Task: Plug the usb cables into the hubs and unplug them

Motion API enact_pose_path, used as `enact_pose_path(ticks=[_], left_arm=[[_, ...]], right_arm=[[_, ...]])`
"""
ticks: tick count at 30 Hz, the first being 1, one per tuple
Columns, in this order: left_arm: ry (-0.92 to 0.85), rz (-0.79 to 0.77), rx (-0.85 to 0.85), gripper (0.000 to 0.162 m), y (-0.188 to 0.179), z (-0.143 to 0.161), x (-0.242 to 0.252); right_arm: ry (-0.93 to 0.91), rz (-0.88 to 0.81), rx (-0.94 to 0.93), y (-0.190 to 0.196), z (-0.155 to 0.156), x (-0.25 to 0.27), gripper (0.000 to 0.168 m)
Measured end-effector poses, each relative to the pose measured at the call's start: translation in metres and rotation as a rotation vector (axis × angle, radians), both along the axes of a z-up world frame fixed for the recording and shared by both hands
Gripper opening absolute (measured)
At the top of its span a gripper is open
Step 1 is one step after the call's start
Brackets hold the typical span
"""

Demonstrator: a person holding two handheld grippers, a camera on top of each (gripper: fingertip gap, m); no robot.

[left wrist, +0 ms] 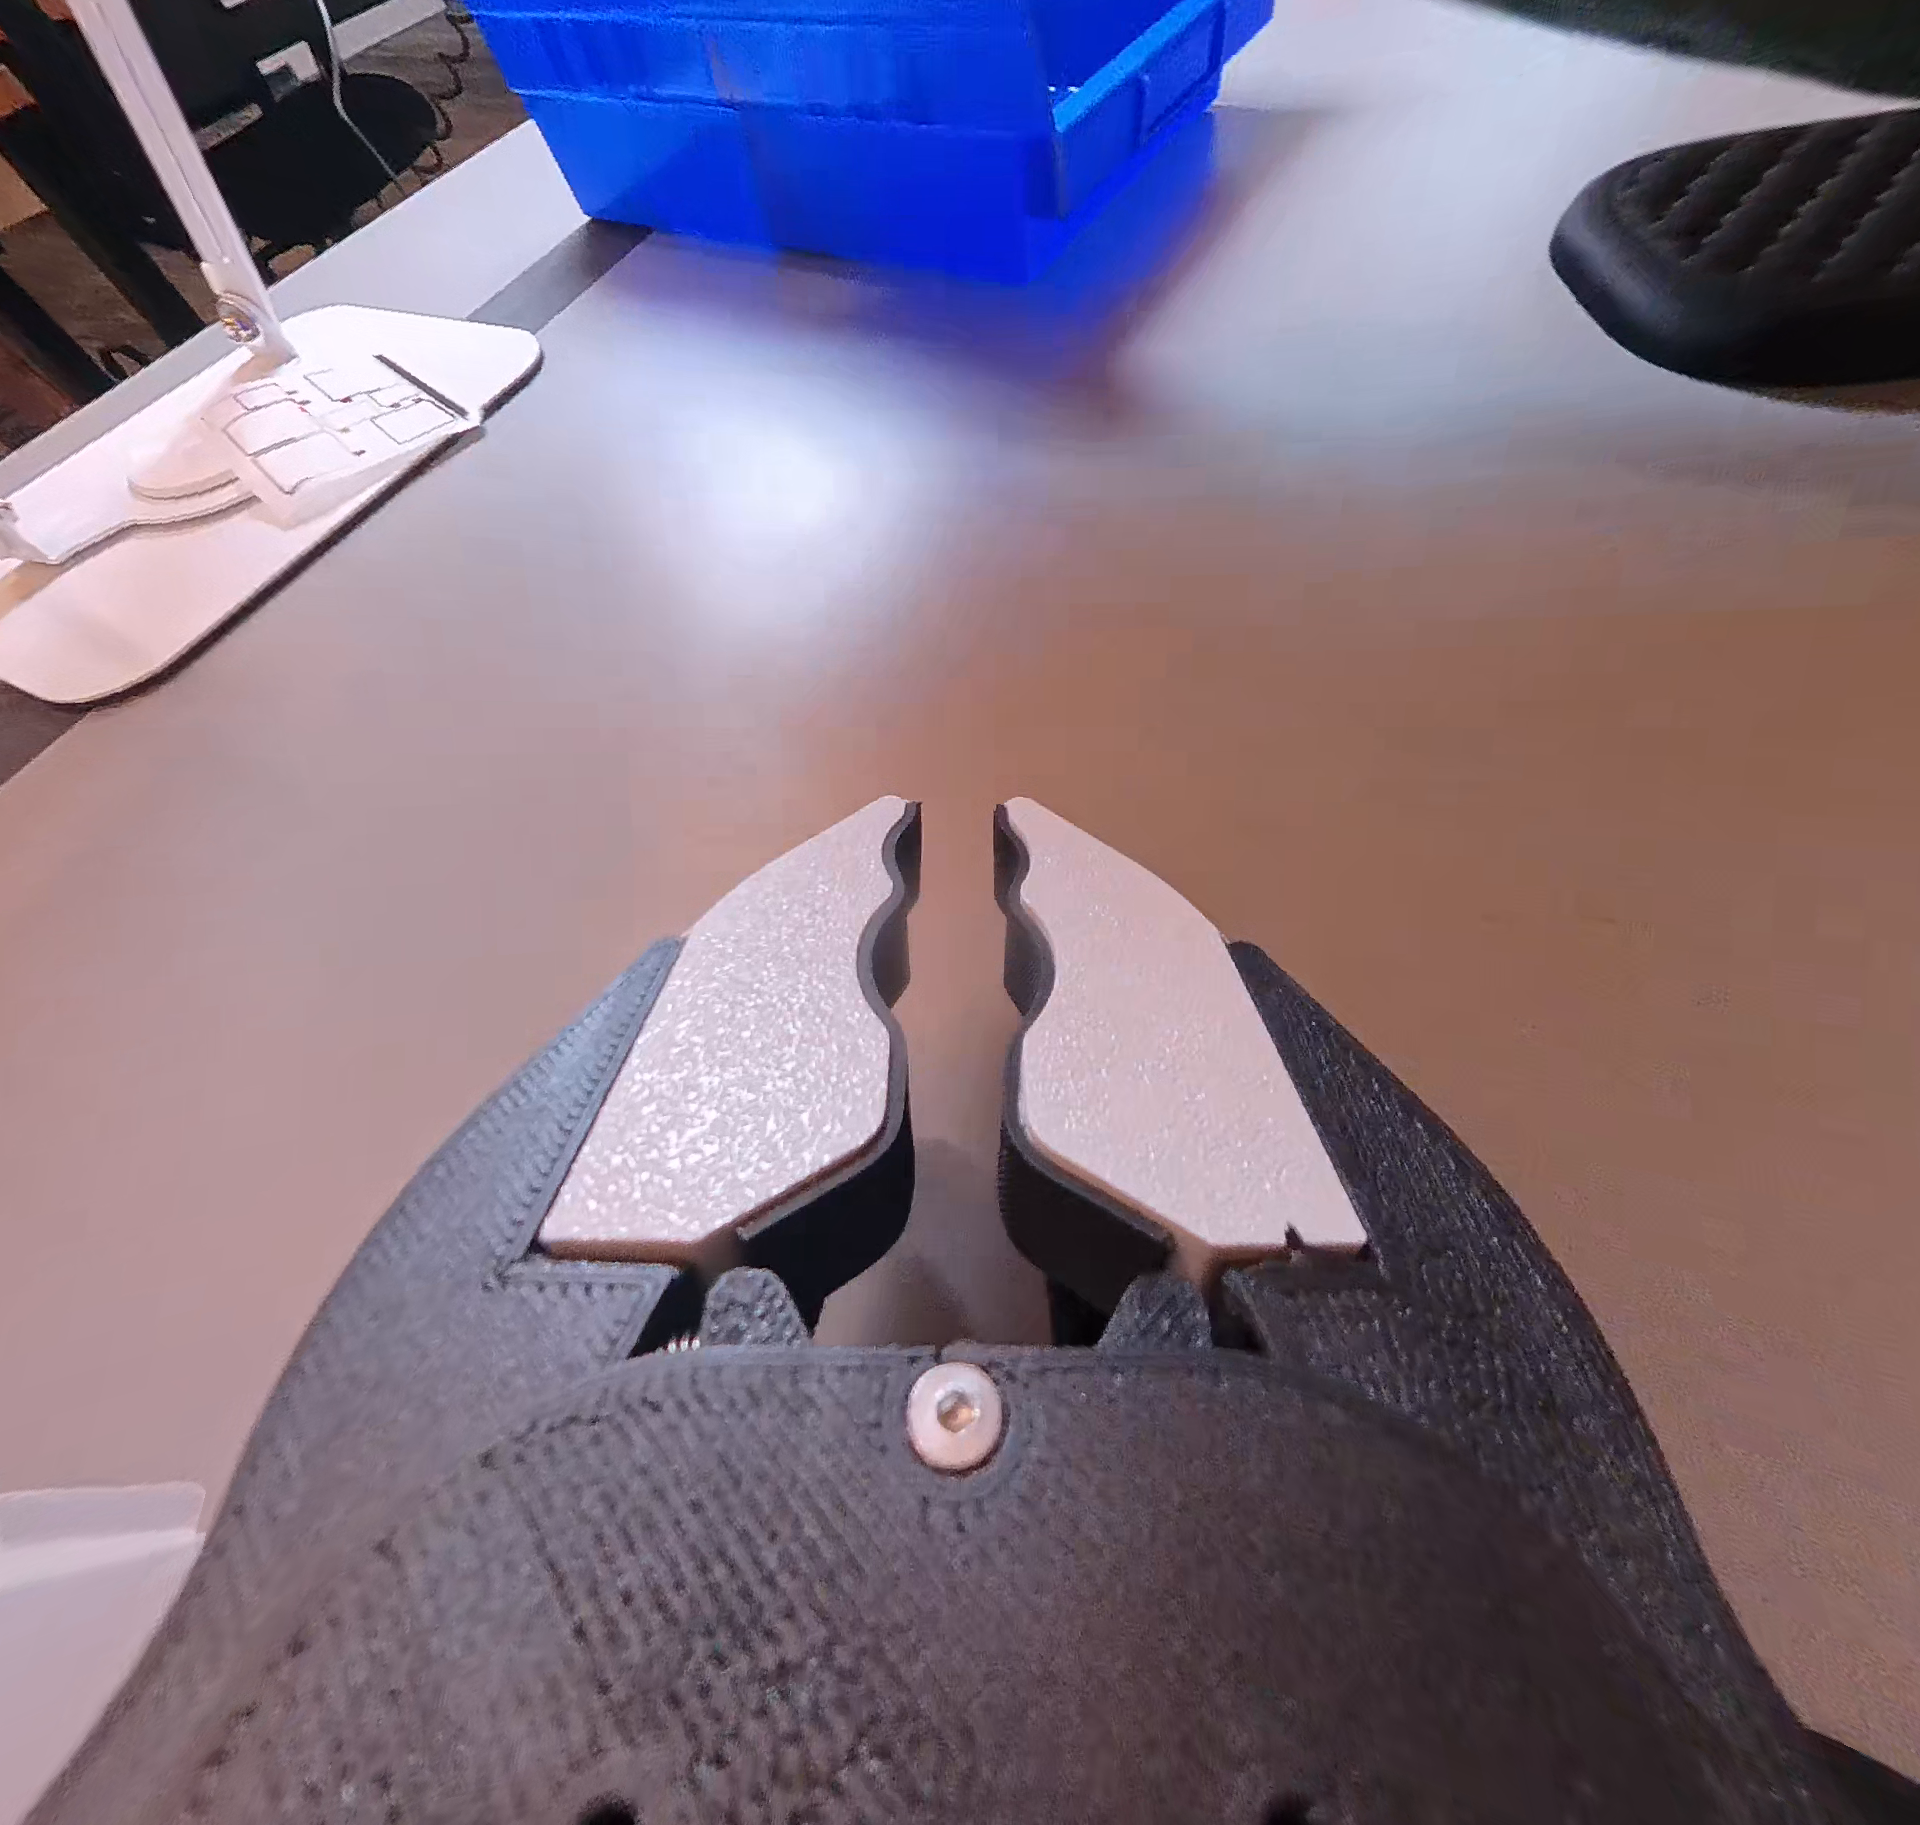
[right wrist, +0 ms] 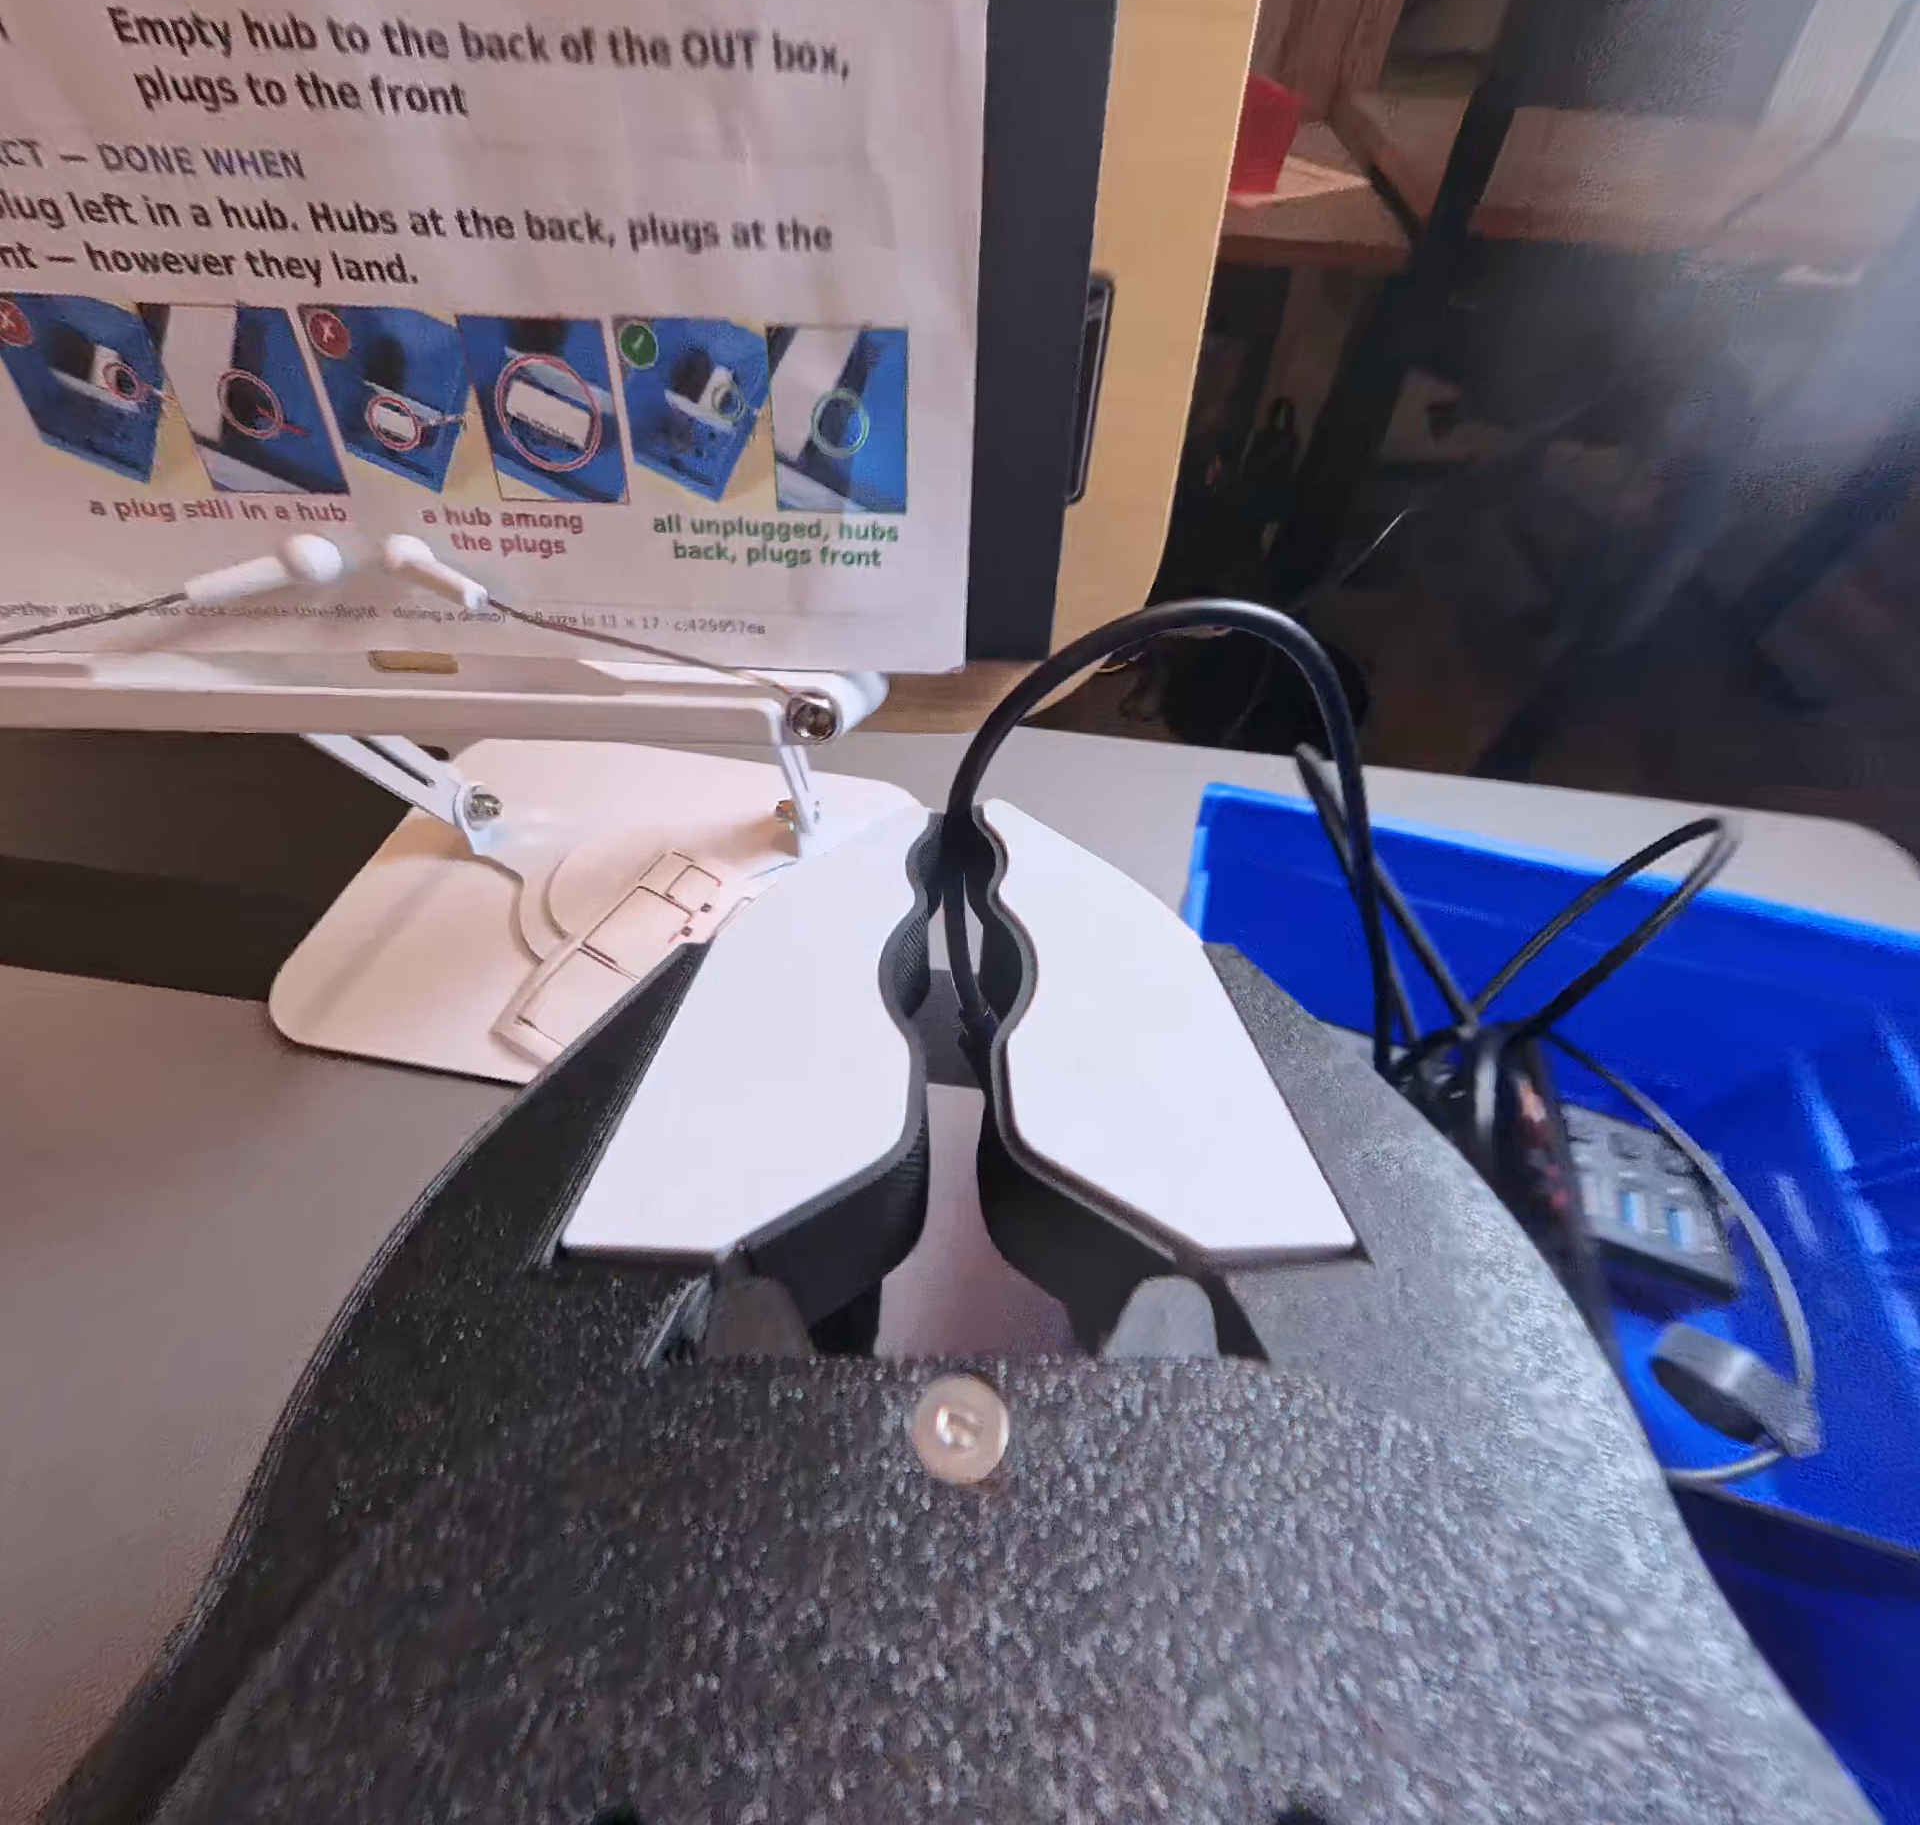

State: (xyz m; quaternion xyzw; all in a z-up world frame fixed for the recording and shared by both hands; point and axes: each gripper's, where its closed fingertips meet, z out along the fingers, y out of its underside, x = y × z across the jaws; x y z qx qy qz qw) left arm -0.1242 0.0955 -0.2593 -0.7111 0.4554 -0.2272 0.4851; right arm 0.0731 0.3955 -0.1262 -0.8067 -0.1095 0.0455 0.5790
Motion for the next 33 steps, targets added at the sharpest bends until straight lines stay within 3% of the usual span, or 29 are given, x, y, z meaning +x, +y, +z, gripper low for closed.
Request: enact_pose_path(ticks=[3,8,12,17,21,24,33], left_arm=[[-0.017,0.005,-0.007,0.013,0.001,0.002,-0.001],[0.009,-0.013,-0.018,0.013,-0.001,-0.005,0.002],[-0.001,-0.008,-0.029,0.012,0.0,-0.004,0.001],[-0.024,0.015,-0.04,0.011,0.004,-0.002,-0.004],[-0.024,0.011,-0.041,0.011,0.004,-0.002,-0.004],[-0.006,0.001,-0.032,0.011,0.003,-0.004,-0.003],[-0.023,0.002,0.0,0.012,0.003,0.002,-0.002]], right_arm=[[-0.136,0.081,-0.147,0.005,0.002,0.034,0.004],[-0.548,0.23,-0.406,0.016,-0.049,0.104,0.005],[-0.633,0.423,-0.519,0.012,-0.088,0.092,0.005],[-0.806,0.505,-0.677,0.008,-0.129,0.085,0.005],[-0.787,0.52,-0.776,-0.001,-0.13,0.092,0.009],[-0.734,0.551,-0.772,-0.009,-0.12,0.092,0.031],[-0.441,0.684,-0.592,-0.052,-0.051,0.081,0.048]])
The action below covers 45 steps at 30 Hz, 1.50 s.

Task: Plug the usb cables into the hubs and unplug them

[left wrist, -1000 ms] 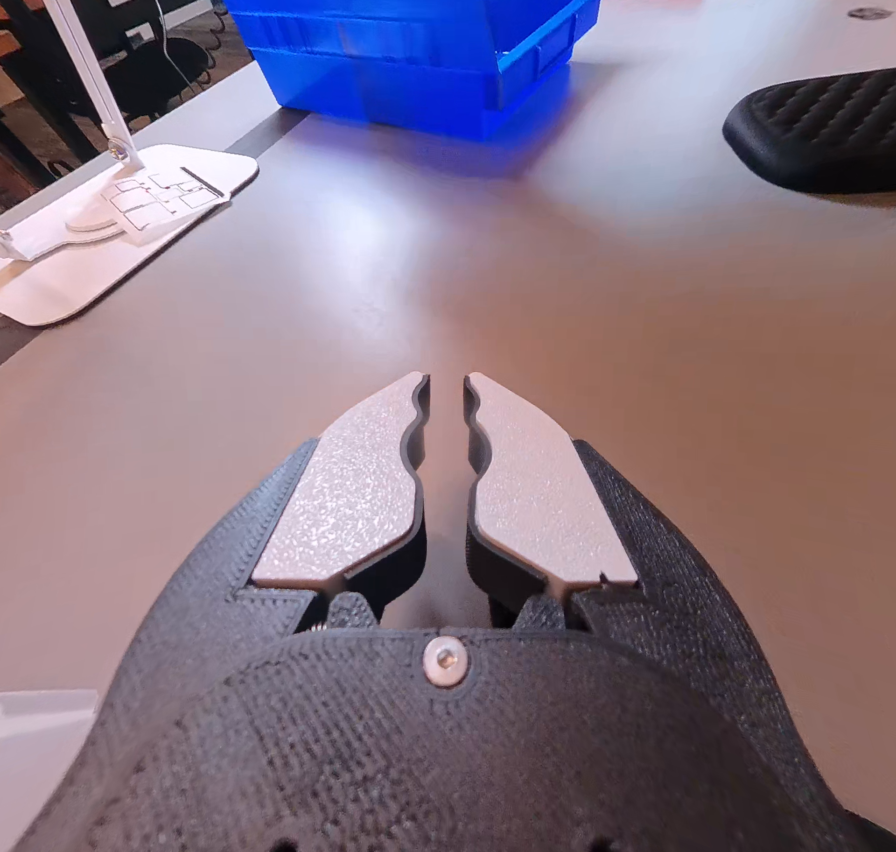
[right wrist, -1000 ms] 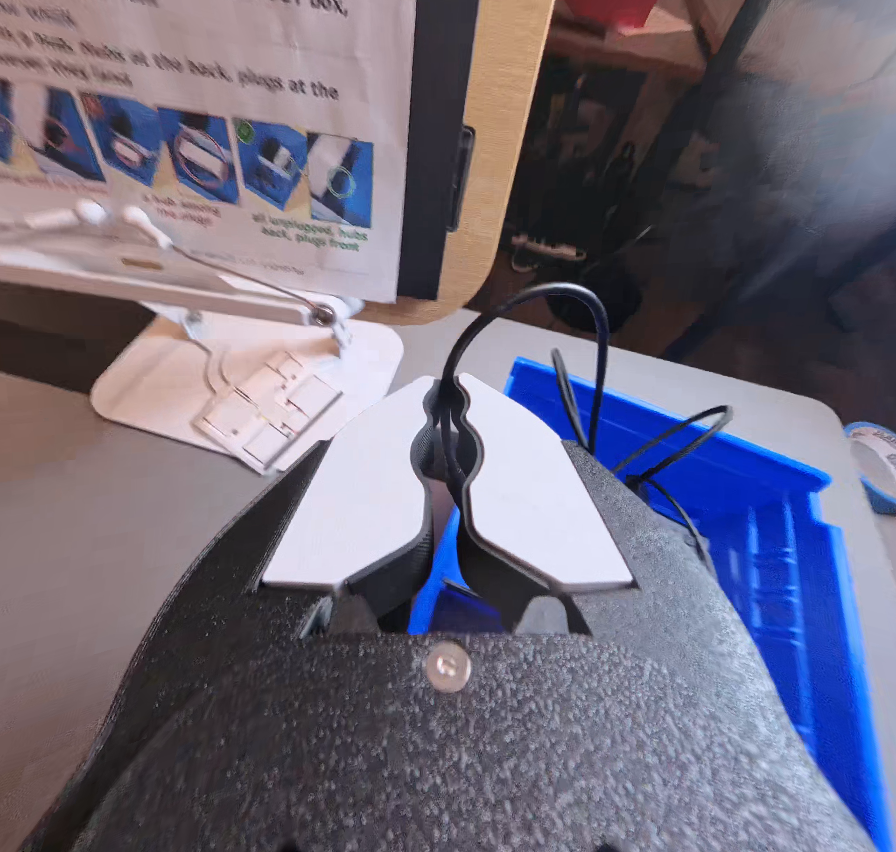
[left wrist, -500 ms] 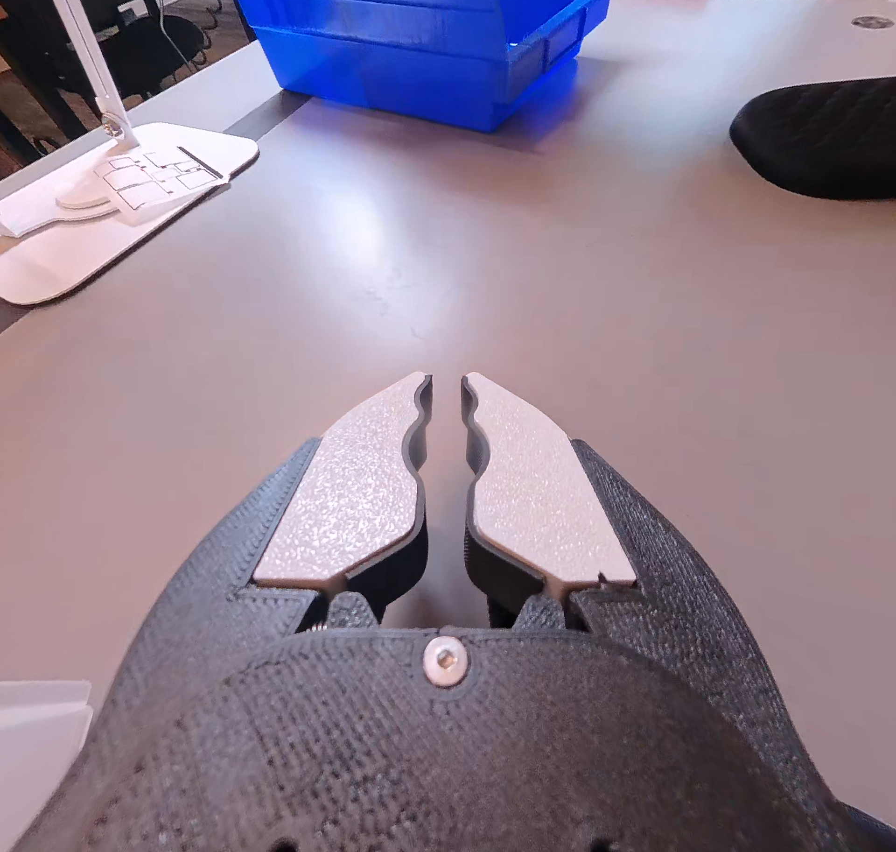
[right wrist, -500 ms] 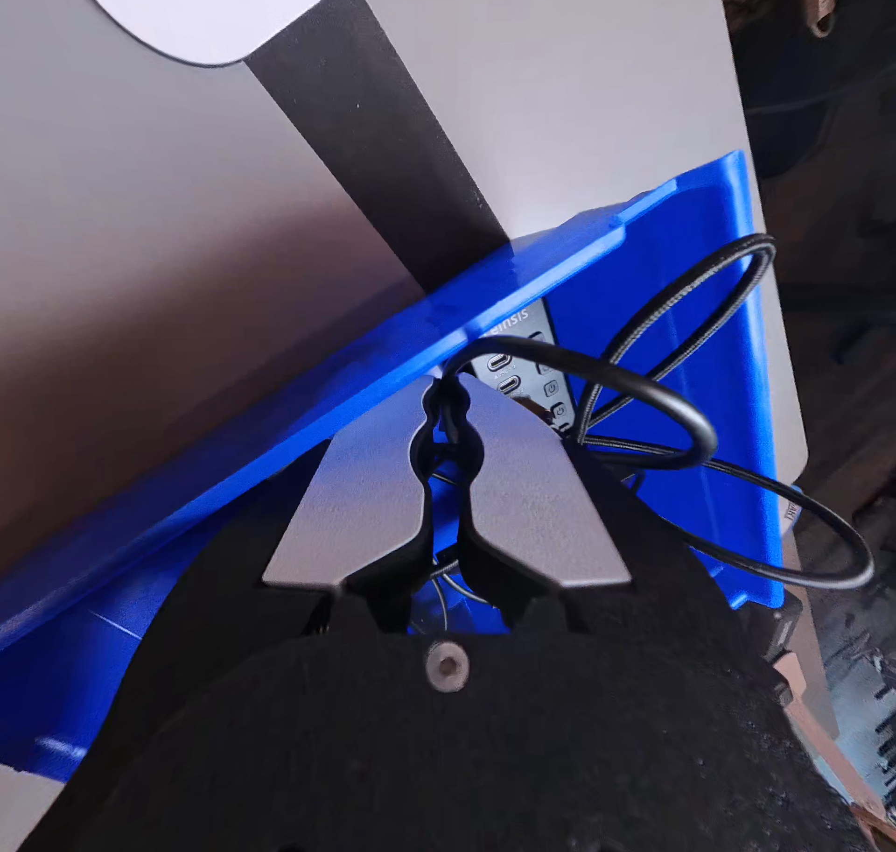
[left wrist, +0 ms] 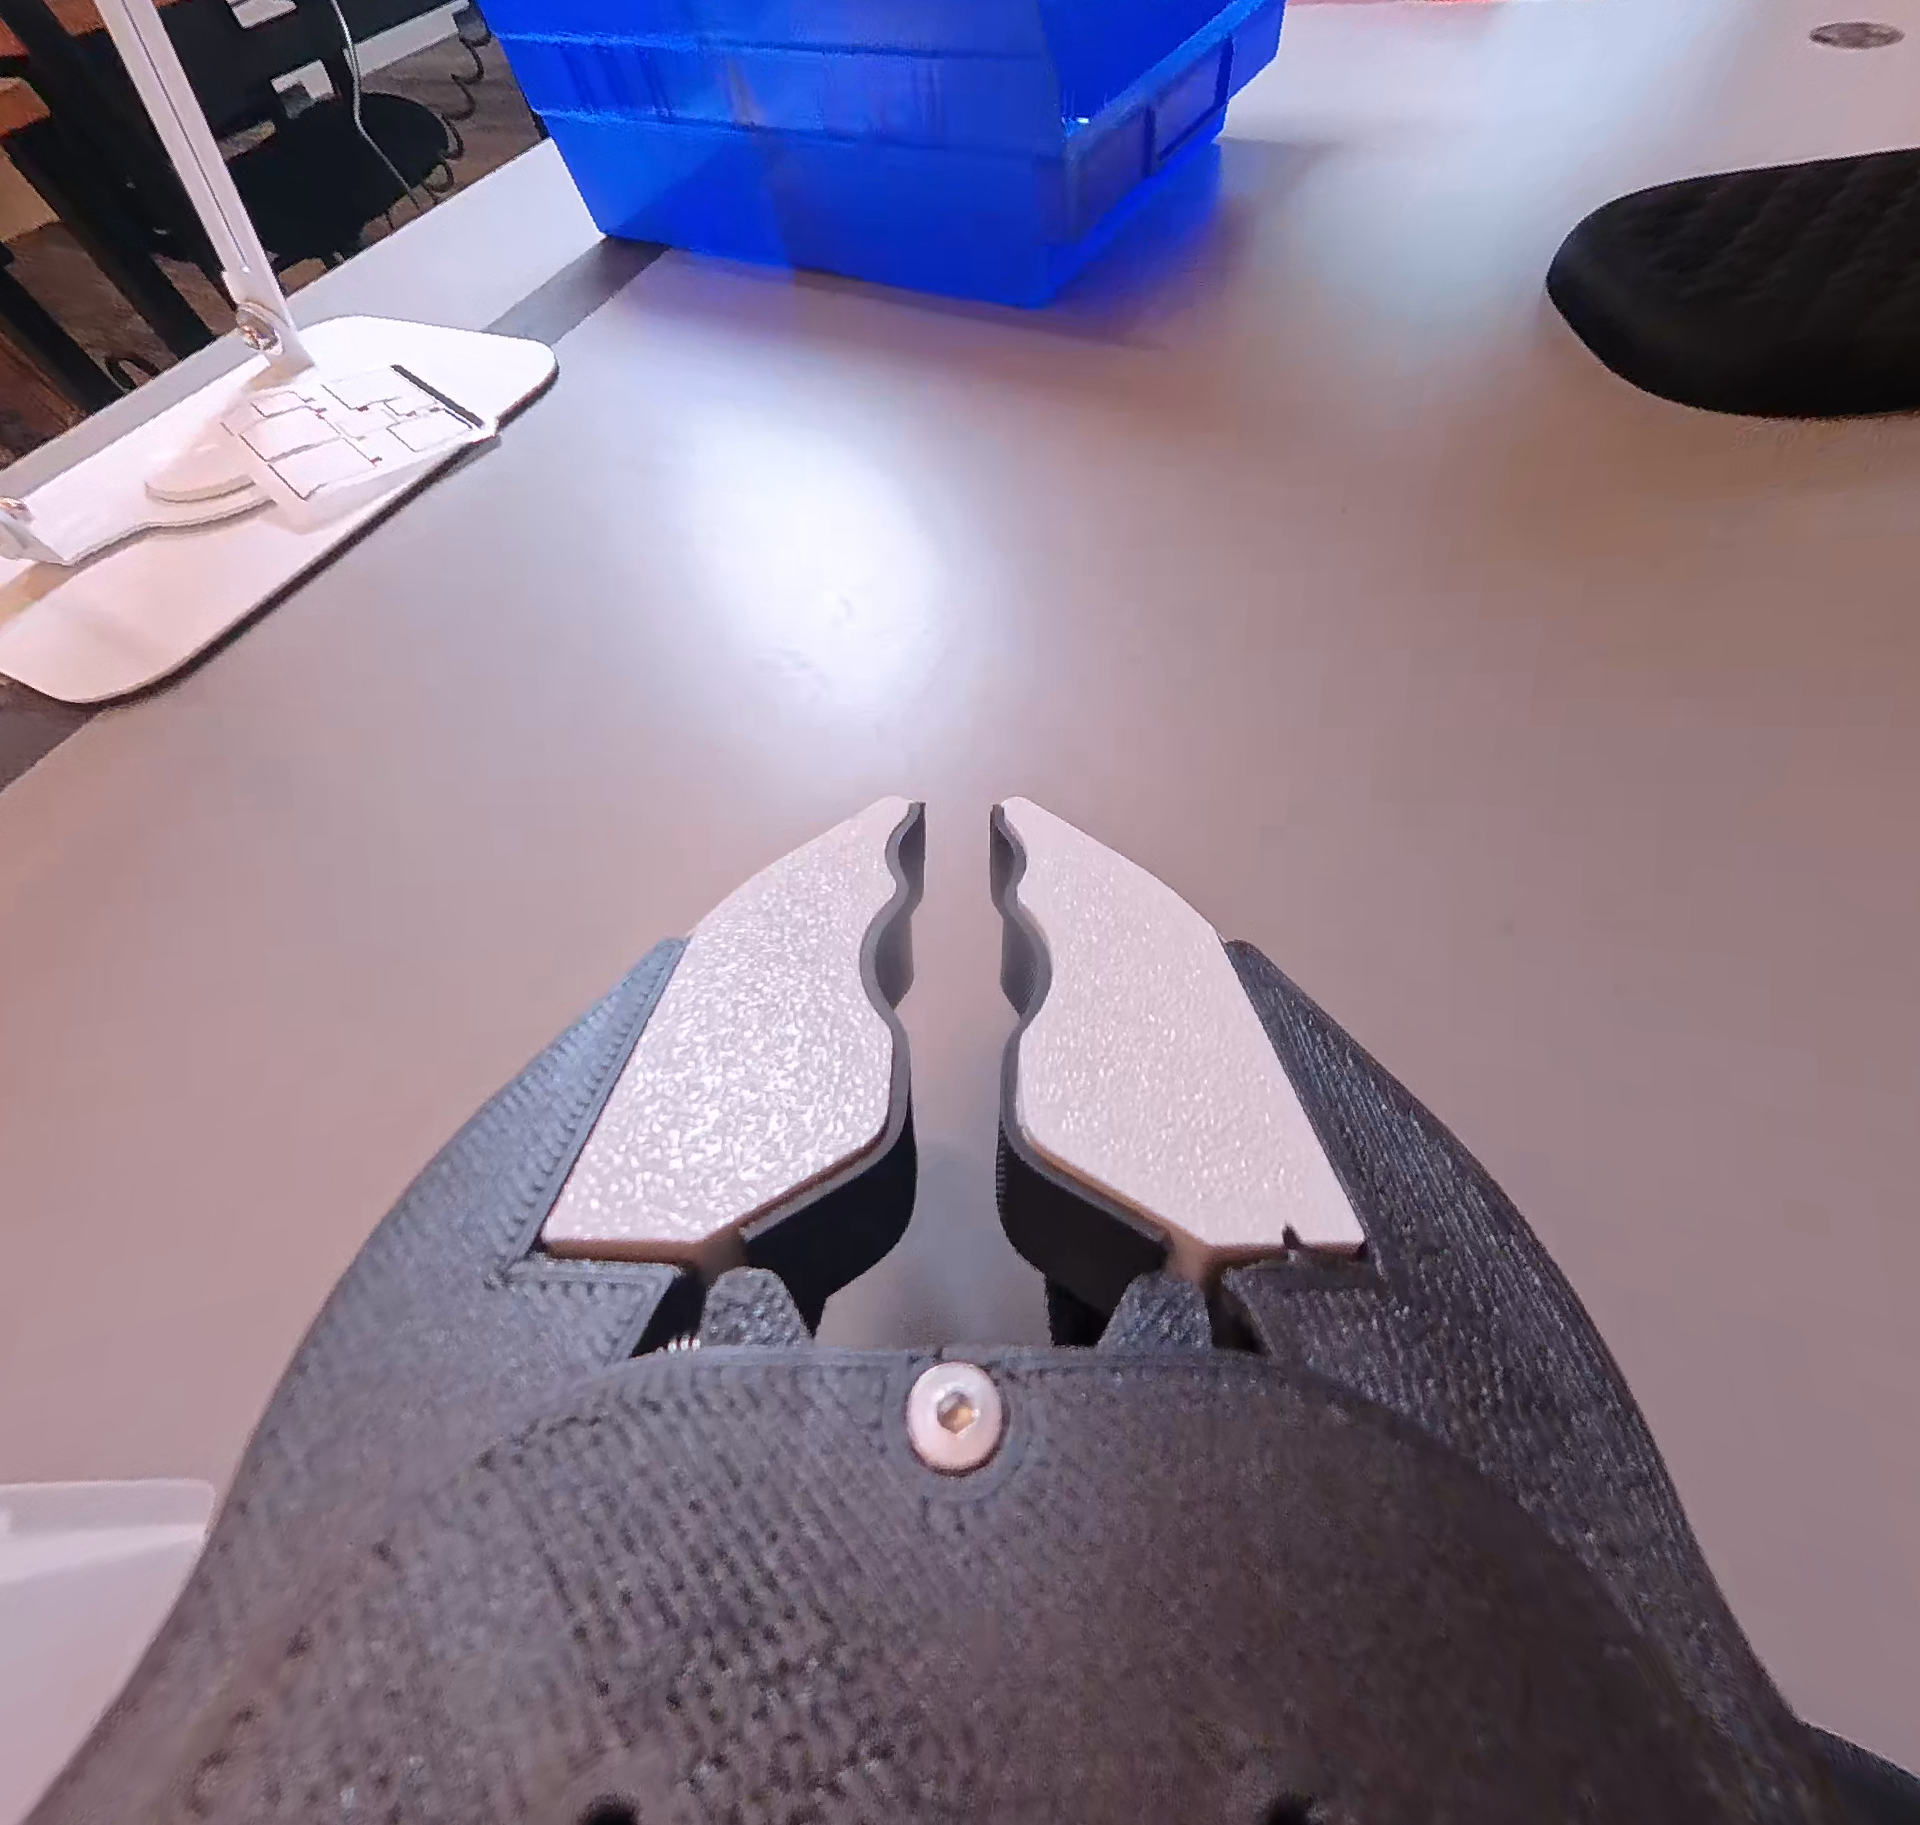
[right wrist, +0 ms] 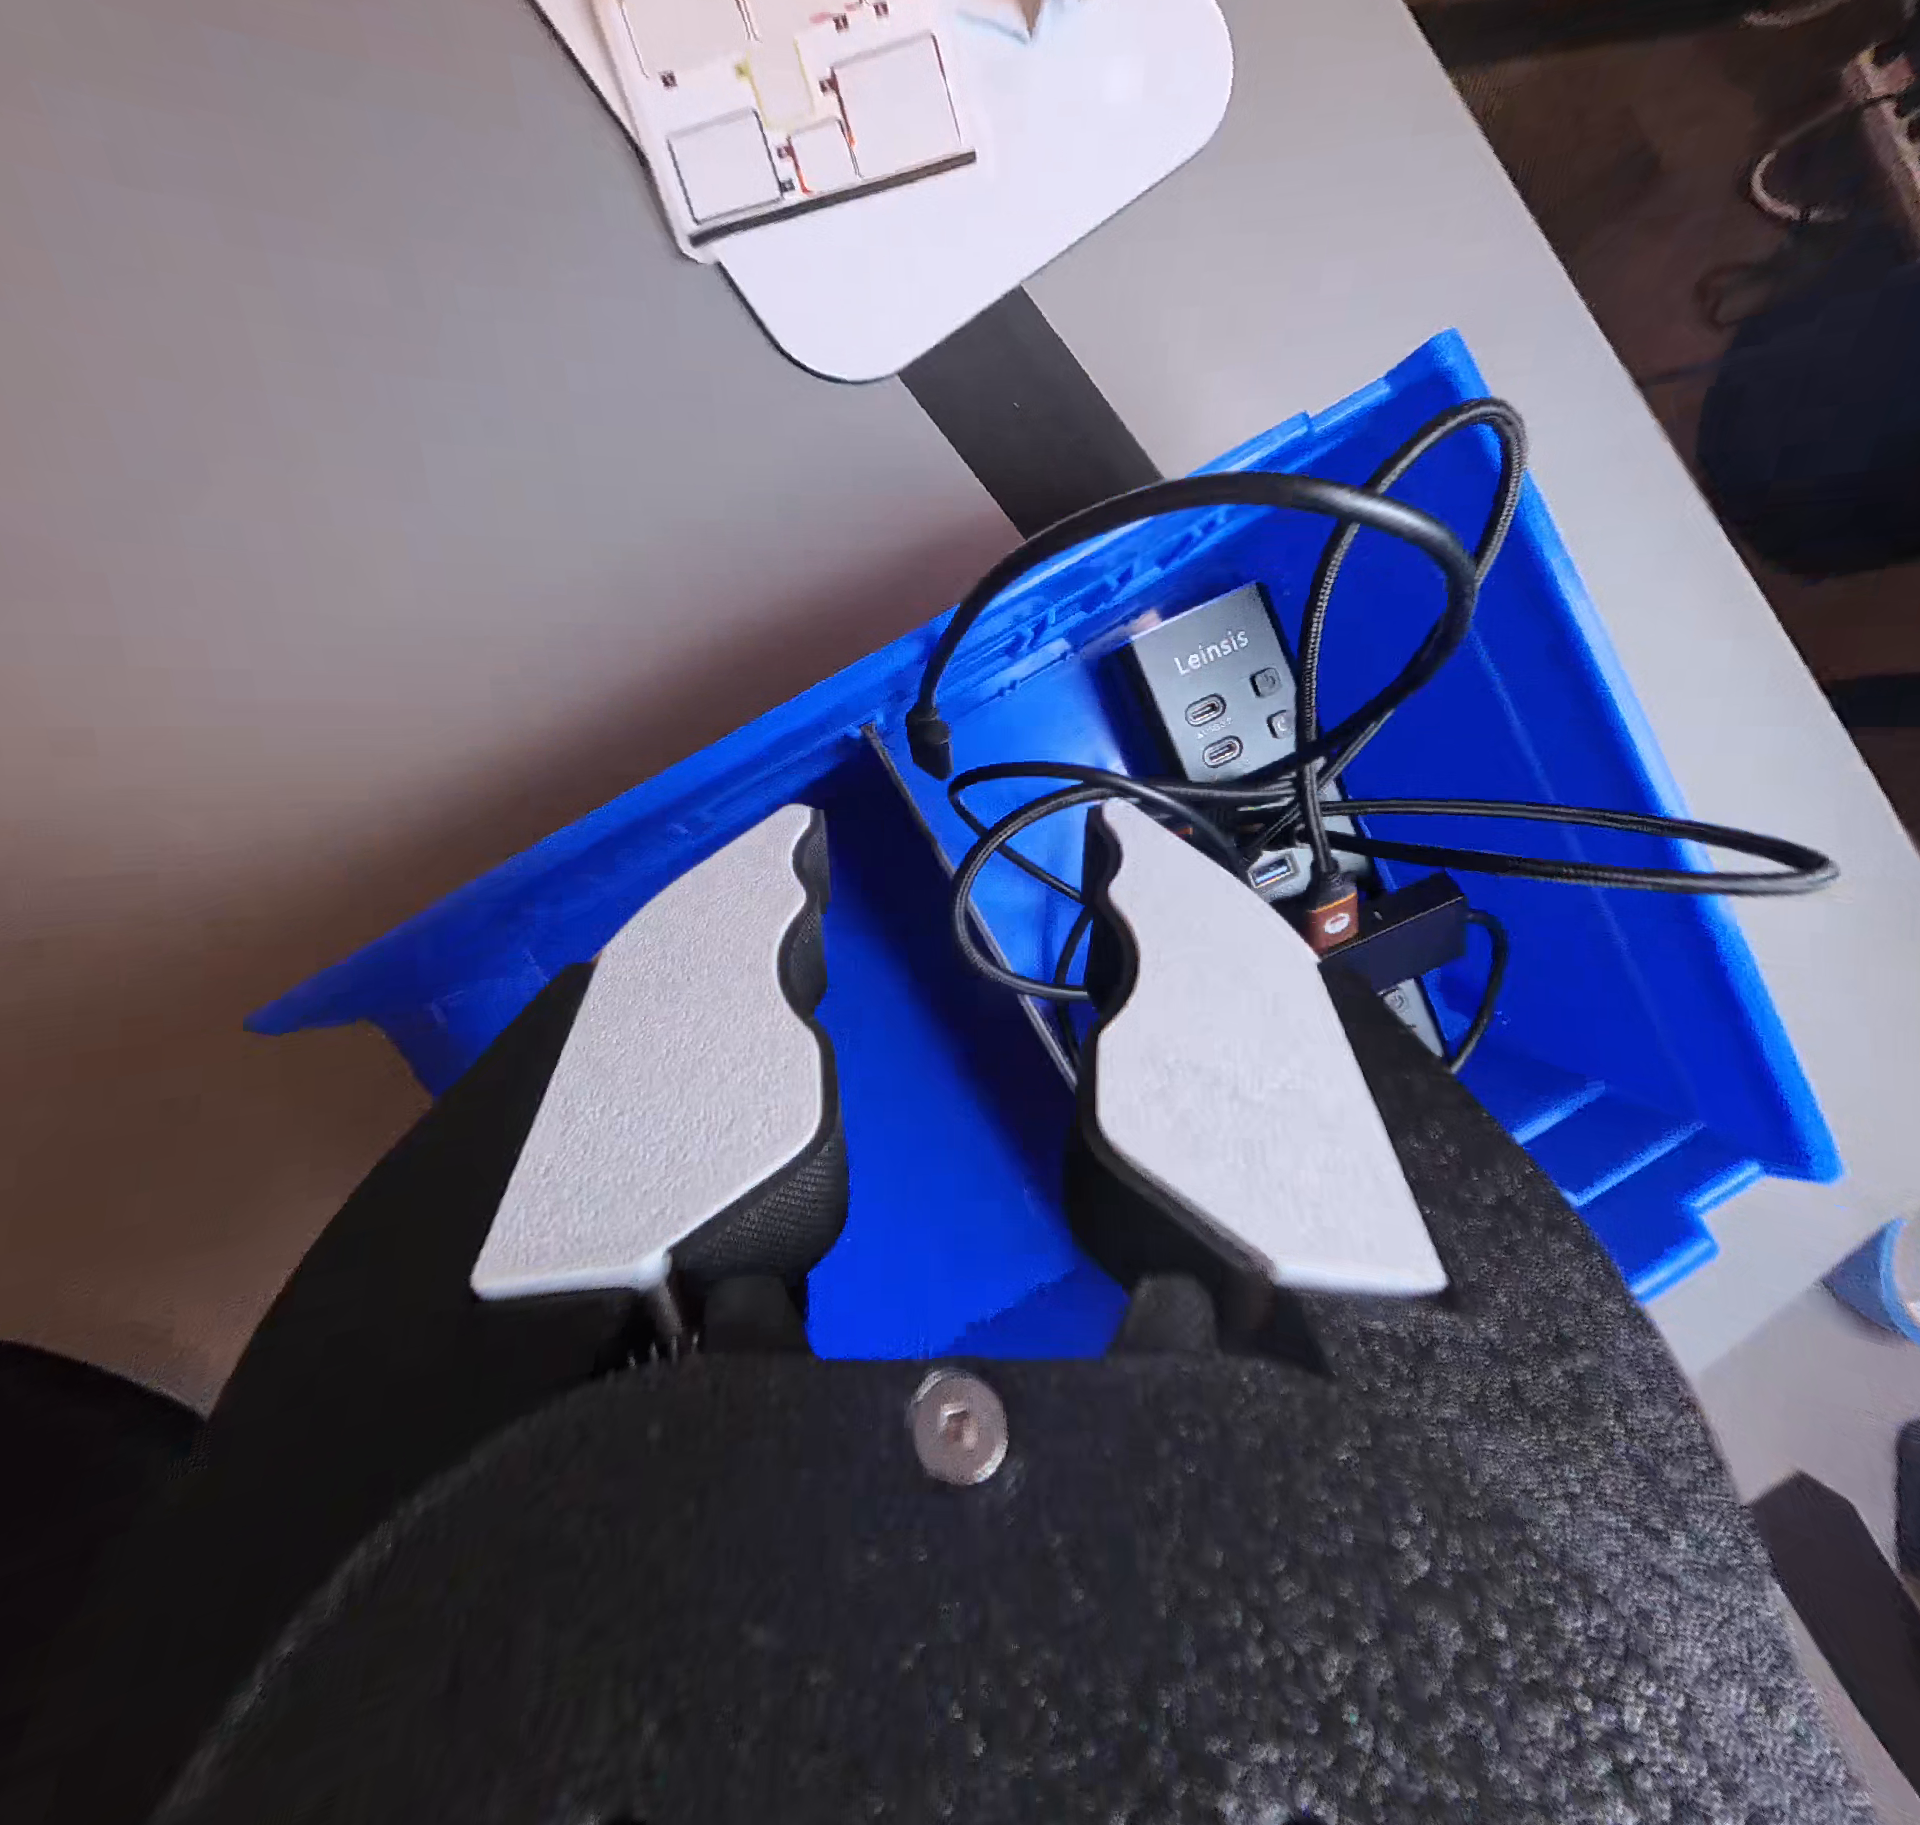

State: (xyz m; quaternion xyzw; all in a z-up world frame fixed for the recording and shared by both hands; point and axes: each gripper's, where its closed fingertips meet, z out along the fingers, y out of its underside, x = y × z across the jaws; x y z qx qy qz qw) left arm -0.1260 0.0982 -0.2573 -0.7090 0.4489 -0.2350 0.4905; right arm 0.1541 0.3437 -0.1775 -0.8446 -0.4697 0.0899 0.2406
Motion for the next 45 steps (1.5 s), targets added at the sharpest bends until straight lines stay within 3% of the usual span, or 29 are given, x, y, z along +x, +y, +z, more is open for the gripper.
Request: enact_pose_path(ticks=[7,12,16,18,22,27,29,37,45], left_arm=[[-0.038,0.052,0.088,0.014,0.006,0.019,-0.006],[-0.055,0.187,0.248,0.022,0.018,0.064,-0.037],[0.087,0.339,0.278,0.034,0.027,0.083,-0.095],[0.21,0.417,0.19,0.042,0.031,0.071,-0.133],[0.477,0.465,-0.074,0.049,0.023,0.02,-0.186],[0.808,0.473,-0.206,0.05,0.015,-0.031,-0.231],[0.838,0.43,-0.16,0.032,0.015,-0.034,-0.228],[0.864,0.308,0.002,0.03,0.005,-0.032,-0.189],[0.852,0.078,0.117,0.03,-0.008,-0.032,-0.103]], right_arm=[[0.15,0.026,0.205,-0.064,0.029,0.011,0.049],[0.016,0.084,0.224,-0.131,-0.018,0.03,0.054],[-0.142,0.112,0.192,-0.156,-0.061,0.053,0.06],[-0.211,0.125,0.187,-0.153,-0.073,0.063,0.062],[-0.353,0.185,0.183,-0.139,-0.091,0.072,0.063],[-0.402,0.256,0.157,-0.14,-0.108,0.065,0.029],[-0.415,0.269,0.21,-0.143,-0.107,0.059,0.029],[-0.365,0.308,0.277,-0.193,-0.106,0.018,0.029],[-0.364,0.362,0.318,-0.244,-0.105,-0.019,0.03]])
